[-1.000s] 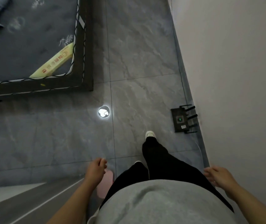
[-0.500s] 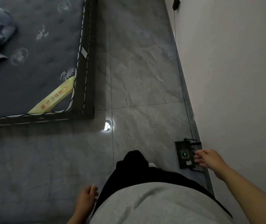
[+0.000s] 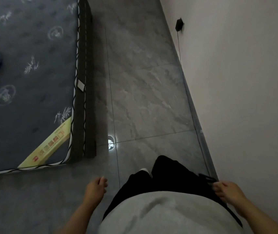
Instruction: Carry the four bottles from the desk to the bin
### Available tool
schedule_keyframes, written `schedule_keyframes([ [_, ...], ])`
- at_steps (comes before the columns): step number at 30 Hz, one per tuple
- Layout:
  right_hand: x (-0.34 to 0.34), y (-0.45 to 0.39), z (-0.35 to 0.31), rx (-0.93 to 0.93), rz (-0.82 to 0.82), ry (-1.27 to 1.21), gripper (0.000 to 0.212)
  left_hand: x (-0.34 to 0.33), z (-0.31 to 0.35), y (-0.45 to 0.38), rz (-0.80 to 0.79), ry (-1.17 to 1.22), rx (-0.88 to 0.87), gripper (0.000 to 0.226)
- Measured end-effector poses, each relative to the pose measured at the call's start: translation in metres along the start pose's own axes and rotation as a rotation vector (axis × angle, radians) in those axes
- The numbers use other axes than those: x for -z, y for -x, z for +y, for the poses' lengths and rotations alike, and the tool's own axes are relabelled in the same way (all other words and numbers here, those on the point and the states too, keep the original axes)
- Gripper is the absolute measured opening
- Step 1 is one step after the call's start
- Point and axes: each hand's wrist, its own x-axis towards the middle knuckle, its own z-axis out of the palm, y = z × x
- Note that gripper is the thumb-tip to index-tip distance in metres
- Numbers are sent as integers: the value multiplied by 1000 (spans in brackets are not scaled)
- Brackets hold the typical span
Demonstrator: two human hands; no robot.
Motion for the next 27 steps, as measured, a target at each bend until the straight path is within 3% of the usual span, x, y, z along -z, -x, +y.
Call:
schedule_keyframes([
  [5,17,-34,-49,-2,55,124,32,-4,109,-62,-1,-27,-104,22],
  [8,35,-59,-108,-3,26,40,26,-11,162,-89,10,-34,-109,24],
  [11,55,-86,-182,31,14,-83,18,-19,194,-108,7,-26,-82,25],
  [19,75,-138,-373,194,-44,-55,28,-12,251,-146,27,-45,81,26],
  [27,70,-194,-485,164,-18,-24,24,19,359,-243,61,-65,98,27],
])
